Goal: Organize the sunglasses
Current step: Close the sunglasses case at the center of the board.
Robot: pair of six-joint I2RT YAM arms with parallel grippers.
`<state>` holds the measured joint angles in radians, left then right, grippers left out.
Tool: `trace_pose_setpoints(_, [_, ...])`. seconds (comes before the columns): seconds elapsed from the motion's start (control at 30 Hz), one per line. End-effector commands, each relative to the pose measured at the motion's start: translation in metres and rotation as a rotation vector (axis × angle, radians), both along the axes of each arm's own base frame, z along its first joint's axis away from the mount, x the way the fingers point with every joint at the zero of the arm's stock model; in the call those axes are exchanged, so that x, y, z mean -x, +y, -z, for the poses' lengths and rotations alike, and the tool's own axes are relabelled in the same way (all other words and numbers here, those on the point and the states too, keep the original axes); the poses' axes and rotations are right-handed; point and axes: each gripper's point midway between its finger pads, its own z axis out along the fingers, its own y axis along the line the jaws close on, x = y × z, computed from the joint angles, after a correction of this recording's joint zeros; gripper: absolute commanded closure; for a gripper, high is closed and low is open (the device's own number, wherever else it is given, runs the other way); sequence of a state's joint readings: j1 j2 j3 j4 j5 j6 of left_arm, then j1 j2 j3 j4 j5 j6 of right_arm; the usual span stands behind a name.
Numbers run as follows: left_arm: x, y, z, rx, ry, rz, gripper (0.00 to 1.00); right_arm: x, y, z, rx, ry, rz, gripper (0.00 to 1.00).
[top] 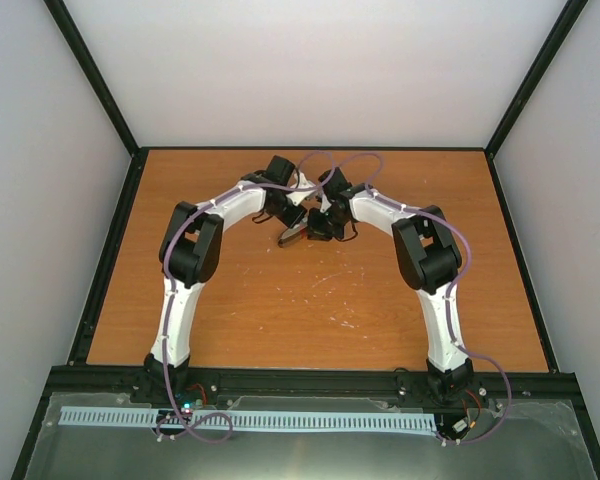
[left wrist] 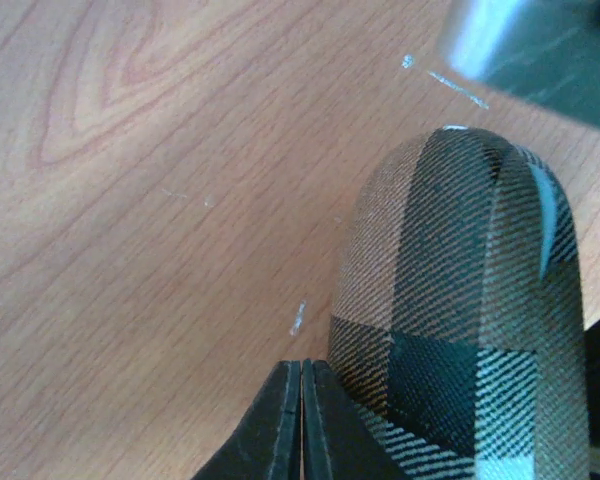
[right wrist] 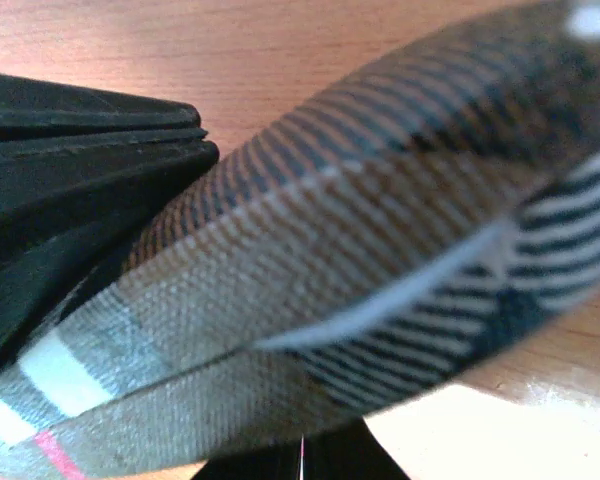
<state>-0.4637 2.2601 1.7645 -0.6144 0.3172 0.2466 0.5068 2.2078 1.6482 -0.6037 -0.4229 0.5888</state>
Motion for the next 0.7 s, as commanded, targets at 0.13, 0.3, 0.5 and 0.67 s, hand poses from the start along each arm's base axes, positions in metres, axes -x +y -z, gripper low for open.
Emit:
trace_pose_setpoints(0.13, [0.045, -0.049, -0.030, 0.059, 0.020, 0.143, 0.94, -0.031, 0.017, -0.024, -0.029, -0.184, -0.052, 0.97])
trace_pose_setpoints(0.3, [0.025, -0.031, -0.043, 0.045, -0.029, 0.099, 0.94, -0.004, -0.029, -0.022, 0.021, -0.164, 0.004, 0.97])
trace_pose_setpoints(0.5, [0.026, -0.031, -0.054, 0.070, -0.028, 0.093, 0.93, 0.015, -0.090, -0.029, 0.108, -0.170, 0.095, 0.97])
trace_pose_setpoints(0.67, [0.031, -0.029, -0.055, 0.066, -0.027, 0.092, 0.93, 0.018, -0.113, -0.039, 0.148, -0.192, 0.129, 0.97])
